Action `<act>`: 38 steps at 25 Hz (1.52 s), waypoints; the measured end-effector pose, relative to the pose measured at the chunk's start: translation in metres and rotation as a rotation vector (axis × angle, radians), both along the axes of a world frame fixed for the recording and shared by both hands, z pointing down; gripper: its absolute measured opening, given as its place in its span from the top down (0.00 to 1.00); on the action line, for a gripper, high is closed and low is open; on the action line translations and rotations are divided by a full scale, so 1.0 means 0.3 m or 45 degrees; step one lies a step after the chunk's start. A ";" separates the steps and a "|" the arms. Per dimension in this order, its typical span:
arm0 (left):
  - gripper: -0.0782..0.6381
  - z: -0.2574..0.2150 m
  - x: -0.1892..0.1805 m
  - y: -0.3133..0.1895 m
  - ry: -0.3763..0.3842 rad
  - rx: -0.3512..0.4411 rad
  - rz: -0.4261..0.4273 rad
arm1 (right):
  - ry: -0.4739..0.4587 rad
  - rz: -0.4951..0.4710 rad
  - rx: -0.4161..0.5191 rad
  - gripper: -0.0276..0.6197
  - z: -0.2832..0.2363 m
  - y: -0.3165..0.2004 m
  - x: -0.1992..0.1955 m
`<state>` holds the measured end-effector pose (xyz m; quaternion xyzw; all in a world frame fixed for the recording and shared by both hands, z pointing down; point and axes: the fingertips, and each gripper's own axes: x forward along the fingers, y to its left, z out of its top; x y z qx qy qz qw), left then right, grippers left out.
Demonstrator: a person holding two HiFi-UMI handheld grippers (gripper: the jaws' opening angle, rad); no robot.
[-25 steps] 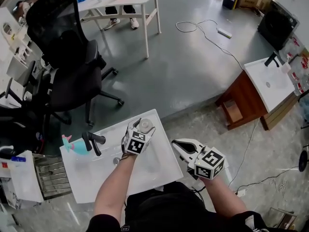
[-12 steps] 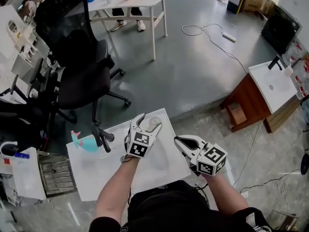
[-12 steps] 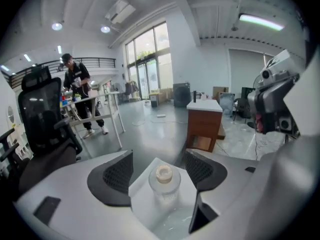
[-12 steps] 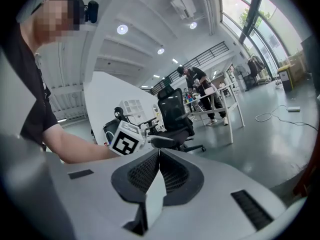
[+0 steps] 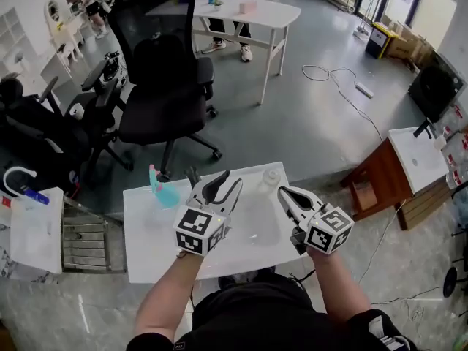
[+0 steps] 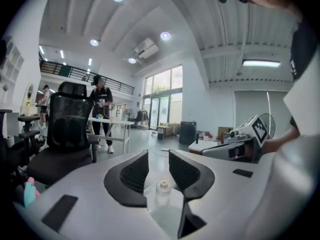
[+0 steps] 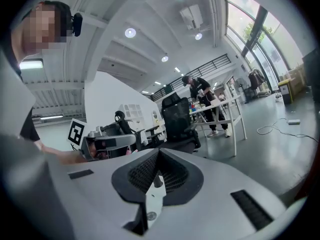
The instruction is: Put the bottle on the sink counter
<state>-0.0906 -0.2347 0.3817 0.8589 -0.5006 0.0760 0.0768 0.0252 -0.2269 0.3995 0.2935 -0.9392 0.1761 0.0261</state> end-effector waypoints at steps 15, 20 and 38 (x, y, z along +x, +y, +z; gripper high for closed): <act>0.87 -0.062 -0.427 0.370 -0.042 -0.004 -0.287 | -0.003 -0.163 0.226 0.94 -0.181 0.221 -0.234; 0.88 -0.111 -0.465 0.413 0.006 0.042 -0.403 | 0.023 -0.203 0.291 0.94 -0.234 0.207 -0.206; 0.88 -0.095 -0.341 0.327 -0.009 0.014 -0.434 | -0.022 -0.300 0.298 0.94 -0.213 0.202 -0.106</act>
